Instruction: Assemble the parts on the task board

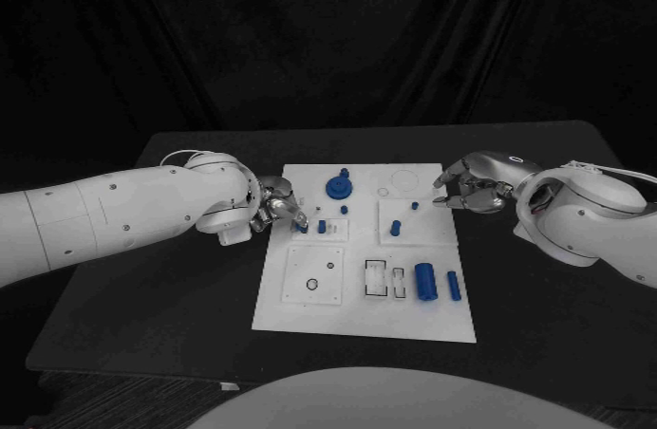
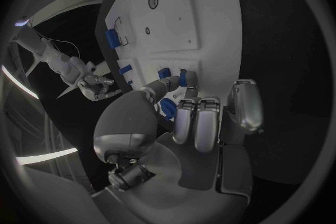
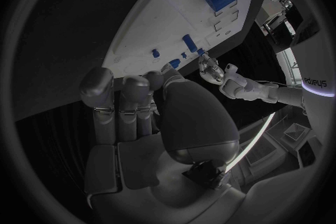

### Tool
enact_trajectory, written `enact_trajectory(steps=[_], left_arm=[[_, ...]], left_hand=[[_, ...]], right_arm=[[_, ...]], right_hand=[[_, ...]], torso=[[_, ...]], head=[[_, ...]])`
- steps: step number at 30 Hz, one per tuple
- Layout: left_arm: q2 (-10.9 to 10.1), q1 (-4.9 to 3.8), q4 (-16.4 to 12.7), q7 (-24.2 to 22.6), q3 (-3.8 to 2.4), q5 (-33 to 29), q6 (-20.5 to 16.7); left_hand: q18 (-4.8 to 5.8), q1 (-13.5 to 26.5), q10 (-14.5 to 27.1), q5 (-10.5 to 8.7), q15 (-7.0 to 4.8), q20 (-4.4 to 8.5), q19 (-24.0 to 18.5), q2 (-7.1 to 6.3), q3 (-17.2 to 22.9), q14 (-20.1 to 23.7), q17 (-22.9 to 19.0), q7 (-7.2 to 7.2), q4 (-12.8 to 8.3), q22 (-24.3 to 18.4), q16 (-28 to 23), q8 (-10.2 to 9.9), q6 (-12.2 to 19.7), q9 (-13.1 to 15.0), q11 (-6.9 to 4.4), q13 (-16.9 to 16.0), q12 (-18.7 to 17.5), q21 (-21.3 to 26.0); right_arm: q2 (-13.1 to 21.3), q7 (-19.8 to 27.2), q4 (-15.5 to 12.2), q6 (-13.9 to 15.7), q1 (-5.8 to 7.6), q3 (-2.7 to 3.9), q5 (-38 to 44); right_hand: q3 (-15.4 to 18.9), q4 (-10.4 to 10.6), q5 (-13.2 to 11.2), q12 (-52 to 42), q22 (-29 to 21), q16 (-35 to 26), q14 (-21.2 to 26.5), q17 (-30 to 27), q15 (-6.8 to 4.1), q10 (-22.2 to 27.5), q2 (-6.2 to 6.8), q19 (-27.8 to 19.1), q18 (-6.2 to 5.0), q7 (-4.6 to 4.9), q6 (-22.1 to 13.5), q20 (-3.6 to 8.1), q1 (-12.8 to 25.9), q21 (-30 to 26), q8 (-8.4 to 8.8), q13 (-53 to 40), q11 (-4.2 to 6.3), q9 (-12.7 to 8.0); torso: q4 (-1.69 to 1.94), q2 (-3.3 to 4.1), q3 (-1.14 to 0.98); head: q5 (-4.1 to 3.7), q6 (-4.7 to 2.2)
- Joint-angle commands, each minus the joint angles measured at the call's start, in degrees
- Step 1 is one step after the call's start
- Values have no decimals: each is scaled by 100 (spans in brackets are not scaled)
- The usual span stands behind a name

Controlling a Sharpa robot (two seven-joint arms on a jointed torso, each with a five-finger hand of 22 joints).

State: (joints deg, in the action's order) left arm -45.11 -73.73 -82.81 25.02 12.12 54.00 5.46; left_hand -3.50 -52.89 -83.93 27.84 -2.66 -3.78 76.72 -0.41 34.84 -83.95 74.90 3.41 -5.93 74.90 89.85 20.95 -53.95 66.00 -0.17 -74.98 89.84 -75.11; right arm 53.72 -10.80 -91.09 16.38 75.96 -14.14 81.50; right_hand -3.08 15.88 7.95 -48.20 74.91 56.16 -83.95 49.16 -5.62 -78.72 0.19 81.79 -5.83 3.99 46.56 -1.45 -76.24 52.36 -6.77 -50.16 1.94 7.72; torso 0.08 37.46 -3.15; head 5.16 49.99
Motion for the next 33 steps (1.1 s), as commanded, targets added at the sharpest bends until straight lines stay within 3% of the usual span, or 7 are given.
enact_trajectory(steps=[1, 28, 31, 33], left_arm=[[-7, 26, -11, 50, 18, -9, 97], [-50, 25, -36, 47, 18, -9, 124], [-20, 25, -2, 56, 18, -9, 151], [-4, 25, 16, 61, 18, -9, 163]], left_hand=[[-88, 53, -607, 30, -32, 27, 22, 17, 669, -605, 1510, -2, -624, 864, 15, 41, -6, 0, -44, -1502, 16, 29], [-88, 93, -607, 54, -35, 30, 25, 10, 792, -605, 1510, 2, -691, 877, 15, 83, -24, 45, -45, -1502, 16, 34], [-92, 114, -607, -42, -33, 31, 14, 12, 823, -605, 1510, 5, -715, 879, 15, 92, -10, 66, -41, -1502, 16, 51], [-94, 141, -607, -207, -28, 28, 7, 21, 814, -605, 1510, 2, -715, 882, 15, 94, 17, 84, -39, -1502, 16, 64]], right_arm=[[6, -31, -1, -33, -18, 4, 2], [1, -55, 12, -64, -38, 4, 2], [-2, -55, 14, -64, -40, 4, 2], [-4, -55, 14, -63, -40, 4, 2]], right_hand=[[17, -25, 36, 18, 697, -20, -28, -9, 54, 13, -48, -41, -24, 9, 50, 5, -14, -21, -21, 4, -24, -7], [13, -52, 24, 224, 634, -270, 41, -286, 66, 68, -74, -109, -65, 20, 56, -4, -74, -305, -17, 187, -36, -34], [13, -52, 24, 224, 634, -270, 41, -286, 66, 68, -74, -109, -65, 20, 56, -4, -74, -305, -17, 187, -36, -34], [13, -52, 24, 224, 634, -270, 41, -286, 66, 68, -74, -109, -65, 20, 56, -4, -74, -305, -17, 187, -36, -34]], torso=[[2, -7, 3], [1, -4, 4], [1, -4, 3], [0, -5, 5]], head=[[2, 1], [18, 1], [18, 1], [19, 1]])
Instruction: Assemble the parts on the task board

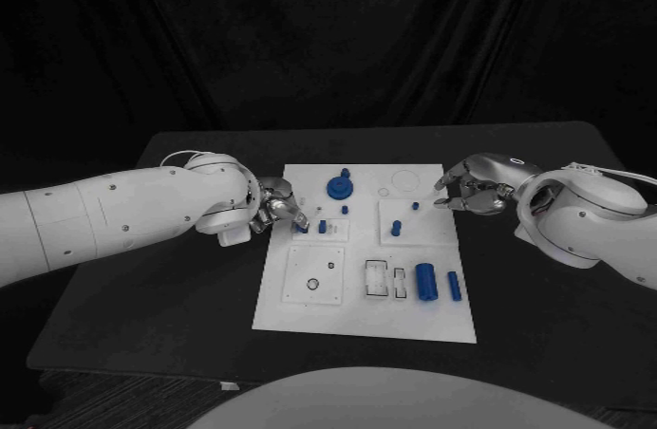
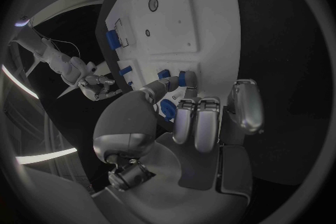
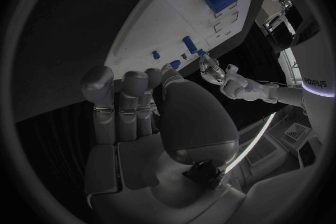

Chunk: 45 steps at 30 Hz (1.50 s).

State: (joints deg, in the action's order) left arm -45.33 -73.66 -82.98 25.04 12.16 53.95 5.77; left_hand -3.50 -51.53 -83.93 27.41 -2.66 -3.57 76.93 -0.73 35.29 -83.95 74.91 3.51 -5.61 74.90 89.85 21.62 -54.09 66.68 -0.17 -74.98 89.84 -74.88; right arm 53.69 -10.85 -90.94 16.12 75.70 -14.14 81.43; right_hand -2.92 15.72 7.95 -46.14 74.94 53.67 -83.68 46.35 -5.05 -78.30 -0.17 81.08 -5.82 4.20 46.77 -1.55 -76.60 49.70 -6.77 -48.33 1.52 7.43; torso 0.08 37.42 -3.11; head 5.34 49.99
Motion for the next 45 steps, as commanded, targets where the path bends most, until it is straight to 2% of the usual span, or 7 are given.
enact_trajectory(steps=[1, 6, 11, 31, 36, 41, 45], left_arm=[[26, 19, 42, 63, 14, -4, 138], [68, 19, 90, 84, 14, -4, 164], [89, 19, 118, 102, 14, -4, 157], [112, 19, 184, 161, 14, -4, 98], [99, 19, 187, 129, 14, -4, 36], [76, 19, 183, -3, 14, -4, -169], [53, 19, 186, -151, 13, -4, -380]], left_hand=[[-96, 17, -607, -285, -27, 5, -20, 63, 754, -605, 1509, -13, -741, 882, 15, 26, 49, 24, -41, -1502, 16, 52], [-112, 117, -607, -1493, -14, 0, -72, 169, 135, -605, 1509, -69, -383, 872, 15, -108, 139, -73, -63, -1502, 16, 167], [-113, 56, -607, -1973, 18, -25, -66, 205, -555, -605, 1509, -17, -40, 881, 15, -267, 154, -246, -14, -1502, 16, 222], [-113, 161, -607, -2425, 68, -90, -40, 207, -1760, -605, 1509, 55, 711, 891, 15, -244, 174, -271, 57, -1502, 16, 277], [-112, 452, -607, -2470, 66, -89, -35, 118, -2177, -605, 1509, 53, 1062, 894, 15, -166, 172, -213, 55, -1502, 16, 278], [-99, 909, -607, -2472, 48, -66, 7, -115, -2955, -605, 1509, 32, 1708, 915, 15, 30, 173, -36, 35, -1502, 16, 216], [-96, 754, -607, -2470, 36, -52, 18, -68, -3236, -605, 1509, 19, 1952, 918, 15, 158, 210, 101, 21, -1502, 16, 200]], right_arm=[[-3, -50, -1, -38, -15, 3, 8], [-5, -49, -1, -39, -16, 3, 8], [-3, -48, 0, -44, -17, 3, 8], [-13, -45, 18, -83, -53, 3, 8], [-12, -43, 18, -88, -56, 3, 8], [-10, -42, 18, -89, -57, 4, 8], [-6, -43, 14, -86, -57, 4, 8]], right_hand=[[-3, -36, 24, 18, 631, -21, 14, -5, 8, 26, -38, -38, -66, -1, 35, 6, -38, -38, -17, 4, 6, -5], [-3, -36, 24, 18, 631, -21, 14, -5, 8, 26, -38, -38, -66, -1, 35, 6, -38, -38, -17, 4, 6, -5], [-3, -36, 24, 18, 631, -21, 14, -5, 8, 26, -38, -38, -66, -1, 35, 6, -38, -38, -17, 4, 6, -5], [-2, -51, 43, 66, 621, -44, 21, -25, 12, 40, -42, -48, -71, 1, 44, 2, -66, -78, -18, 42, 4, -17], [-4, -59, 72, 80, 621, -57, 21, -37, 12, 41, -47, -47, -70, 2, 46, 0, -83, -77, -17, 54, 3, -24], [-5, -59, 84, 80, 620, -59, 20, -39, 13, 39, -51, -49, -71, 2, 46, 0, -85, -83, -16, 53, 3, -26], [-6, -62, 114, 96, 617, -65, 18, -45, 13, 39, -57, -50, -72, 3, 48, -1, -93, -96, -16, 68, 2, -32]], torso=[[0, 0, 1], [0, 2, -3], [0, -1, -6], [2, 5, -8], [1, 6, -5], [0, 4, -4], [0, 4, -4]], head=[[-1, 1], [-8, 1], [-10, 1], [-6, 1], [-1, 1], [-2, 1], [-5, 1]])
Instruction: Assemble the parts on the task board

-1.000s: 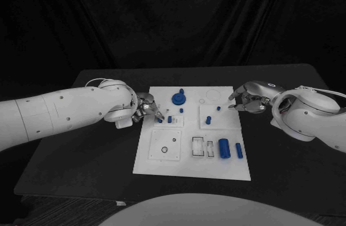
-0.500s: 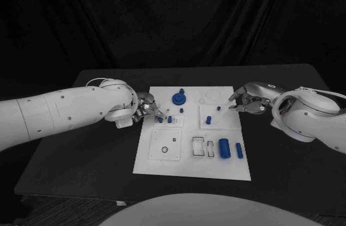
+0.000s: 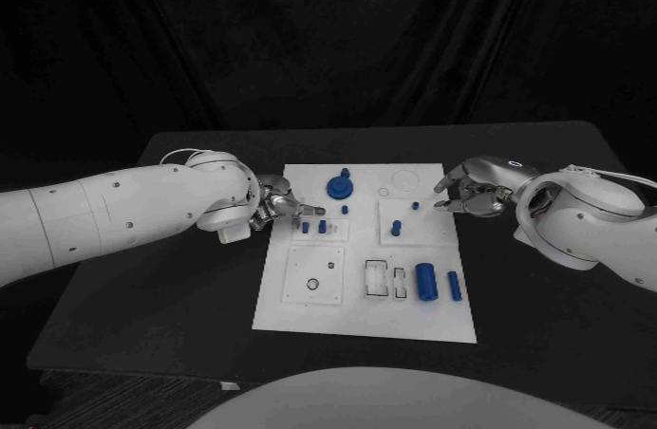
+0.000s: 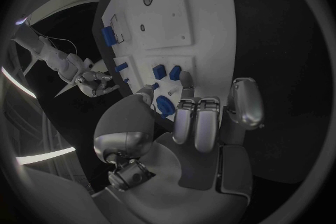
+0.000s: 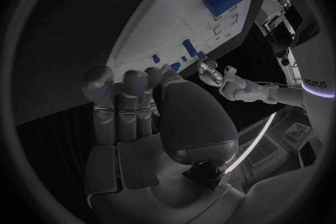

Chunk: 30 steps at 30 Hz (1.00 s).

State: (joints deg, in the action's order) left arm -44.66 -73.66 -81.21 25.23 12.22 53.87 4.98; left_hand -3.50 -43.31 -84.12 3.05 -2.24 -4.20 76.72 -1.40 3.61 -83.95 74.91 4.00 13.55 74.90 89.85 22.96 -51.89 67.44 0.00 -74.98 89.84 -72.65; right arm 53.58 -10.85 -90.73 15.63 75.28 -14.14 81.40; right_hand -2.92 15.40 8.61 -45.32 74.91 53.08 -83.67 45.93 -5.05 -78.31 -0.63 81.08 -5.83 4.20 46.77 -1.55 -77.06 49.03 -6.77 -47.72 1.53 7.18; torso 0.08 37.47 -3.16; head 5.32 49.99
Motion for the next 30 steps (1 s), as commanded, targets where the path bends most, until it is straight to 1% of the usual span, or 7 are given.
enact_trajectory(steps=[1, 9, 16, 23, 25, 29, 30], left_arm=[[-21, 19, 7, -204, 8, 4, -349], [-205, -15, -88, -986, 7, 4, -1465], [-308, -323, -166, -1645, 7, 6, -2105], [-176, -516, -125, -2606, 7, 1268, -2585], [-76, -533, -17, -3141, 7, 1740, -2667], [75, -475, 198, -3817, 7, 2297, -2747], [120, -439, 266, -3966, 7, 2444, -2774]], left_hand=[[-90, -209, -588, -34, -18, 14, 52, 42, -218, -605, 1509, -39, 154, 923, 15, 89, 6, 91, -3, -1502, 16, -42], [-56, -279, -588, -35, -59, 52, 187, 80, -658, -605, 1509, -101, 322, 974, 15, 305, -119, 250, -56, -1502, 16, -209], [-35, -609, -588, -31, -108, 100, 266, 119, -949, -605, 1509, -151, 293, 1001, 15, 480, -131, 439, -105, -1502, 16, -308], [-11, -1944, -588, 44, 11, 20, 288, 484, -620, -605, 1509, 36, -110, 1024, 15, -81, 513, 93, 47, -1502, 16, -370], [-54, -2521, 33, 205, 154, -90, 40, 487, -448, -602, 1506, 209, -305, 946, 14, -622, 708, -538, 202, -971, -553, -126], [4, -3276, 4055, 189, 313, -190, 160, 371, -143, -54, 979, 291, -472, 1037, -241, -1150, 765, -1367, 346, 1773, -4354, -386], [19, -3468, 4140, 209, 384, -266, 212, 276, -46, 517, 322, 368, -470, 1054, -617, -1409, 762, -1756, 451, 2307, -4938, -461]], right_arm=[[8, -43, -8, -35, -14, 4, 11], [56, -46, -34, 34, -13, 4, 11], [106, -40, -68, 139, 6, 5, 11], [96, -7, -54, 243, 47, 5, 11], [74, 10, -26, 233, 51, 5, 11], [67, 24, 6, 193, 49, 5, 11], [69, 27, 13, 185, 47, 5, 11]], right_hand=[[-5, -30, 47, 15, 620, -6, 18, -3, 13, 39, -11, -50, -72, 3, 49, -1, -48, -30, -16, 6, 2, -7], [-4, -30, 57, 18, 621, -8, 17, -5, 14, 39, -12, -49, -71, 4, 49, -2, -49, -25, -15, 10, 1, -10], [9, -15, 62, 22, 622, -1, 12, 3, 15, 34, -8, -47, -70, 4, 53, -2, -31, -23, -16, 13, 0, -14], [23, 6, 64, 0, 631, 25, 1, 32, 15, 15, -11, -34, -63, 3, 61, -3, -7, 17, -19, -5, 0, -20], [23, 6, 64, 0, 631, 25, 1, 32, 15, 15, -11, -34, -63, 3, 61, -3, -7, 17, -19, -5, 0, -20], [27, 13, 65, -12, 631, 30, -3, 37, 14, 7, -14, -32, -63, 2, 64, -3, 1, 18, -19, -15, 1, -22], [27, 13, 65, -12, 631, 30, -3, 37, 14, 7, -14, -32, -63, 2, 64, -3, 1, 18, -19, -15, 1, -22]], torso=[[1, 0, 1], [3, 4, 4], [-3, 5, 6], [-2, -5, 3], [-6, -2, -3], [0, 6, -4], [5, 7, -6]], head=[[-6, 1], [-34, 1], [-33, 1], [-37, 1], [-50, 1], [-114, 1], [-126, 1]])
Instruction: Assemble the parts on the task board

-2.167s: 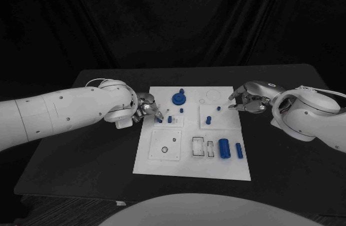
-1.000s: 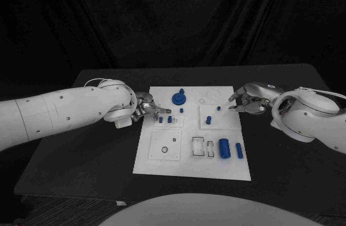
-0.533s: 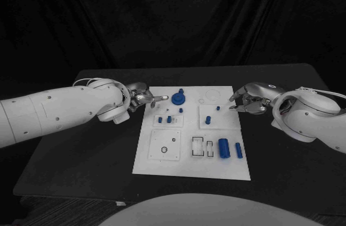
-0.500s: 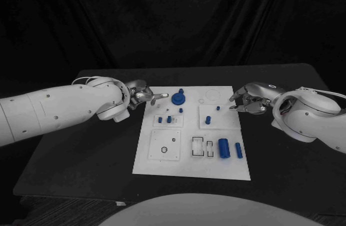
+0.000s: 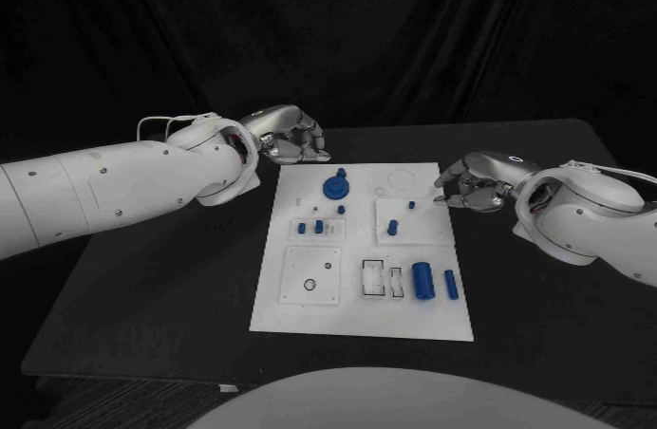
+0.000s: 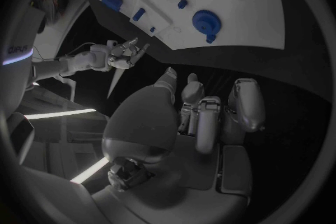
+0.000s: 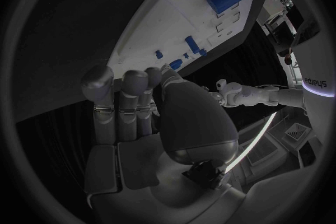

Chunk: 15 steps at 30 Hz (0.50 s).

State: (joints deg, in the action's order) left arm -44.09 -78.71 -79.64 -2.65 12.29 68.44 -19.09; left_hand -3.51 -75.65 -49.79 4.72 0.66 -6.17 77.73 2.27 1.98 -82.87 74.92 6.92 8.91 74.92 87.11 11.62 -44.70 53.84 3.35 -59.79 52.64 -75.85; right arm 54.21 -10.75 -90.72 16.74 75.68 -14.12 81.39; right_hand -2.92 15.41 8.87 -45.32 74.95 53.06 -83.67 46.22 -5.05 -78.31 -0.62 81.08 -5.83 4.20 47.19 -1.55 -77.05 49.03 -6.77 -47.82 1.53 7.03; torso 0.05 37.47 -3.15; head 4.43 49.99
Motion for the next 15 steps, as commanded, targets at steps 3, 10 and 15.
enact_trajectory(steps=[3, 10, 15], left_arm=[[191, 182, 286, -1454, 0, 1523, -470], [455, 347, 517, -1555, 0, 2435, -328], [546, 408, 568, -1673, 0, 2609, -239]], left_hand=[[56, -579, 774, 85, -16, -74, 338, -267, 378, 128, 365, 4, 12, 1127, -291, -738, -97, -1233, 107, 1820, -2141, -390], [48, -892, 589, 31, -239, 96, 398, -589, 779, 228, -301, -426, -118, 1098, -659, -799, -90, -2495, -129, 3355, -3238, -303], [36, -869, 434, 24, -285, 152, 402, -724, 894, 91, -214, -352, -213, 1084, -583, -795, -281, -2950, -158, 3830, -3527, -219]], right_arm=[[10, 25, 28, 69, 3, 3, 12], [43, 58, 7, 83, -4, 3, 12], [71, 102, -43, 135, -6, 3, 12]], right_hand=[[27, 13, 39, -12, 627, 31, -3, 7, 14, 7, -14, -32, -63, 2, 22, -3, 0, 17, -19, -5, 1, -7], [28, 17, 40, -10, 627, 35, -5, 11, 14, 5, -18, -32, -64, 2, 23, -3, 3, 13, -19, -3, 1, -8], [29, 20, 42, -34, 633, 51, -10, 29, 14, -8, -22, -25, -60, 2, 30, -3, 5, 40, -23, -23, 2, -9]], torso=[[9, 11, -15], [-14, 21, -3], [-5, 23, 16]], head=[[-62, 1], [-35, 1], [-16, 1]])
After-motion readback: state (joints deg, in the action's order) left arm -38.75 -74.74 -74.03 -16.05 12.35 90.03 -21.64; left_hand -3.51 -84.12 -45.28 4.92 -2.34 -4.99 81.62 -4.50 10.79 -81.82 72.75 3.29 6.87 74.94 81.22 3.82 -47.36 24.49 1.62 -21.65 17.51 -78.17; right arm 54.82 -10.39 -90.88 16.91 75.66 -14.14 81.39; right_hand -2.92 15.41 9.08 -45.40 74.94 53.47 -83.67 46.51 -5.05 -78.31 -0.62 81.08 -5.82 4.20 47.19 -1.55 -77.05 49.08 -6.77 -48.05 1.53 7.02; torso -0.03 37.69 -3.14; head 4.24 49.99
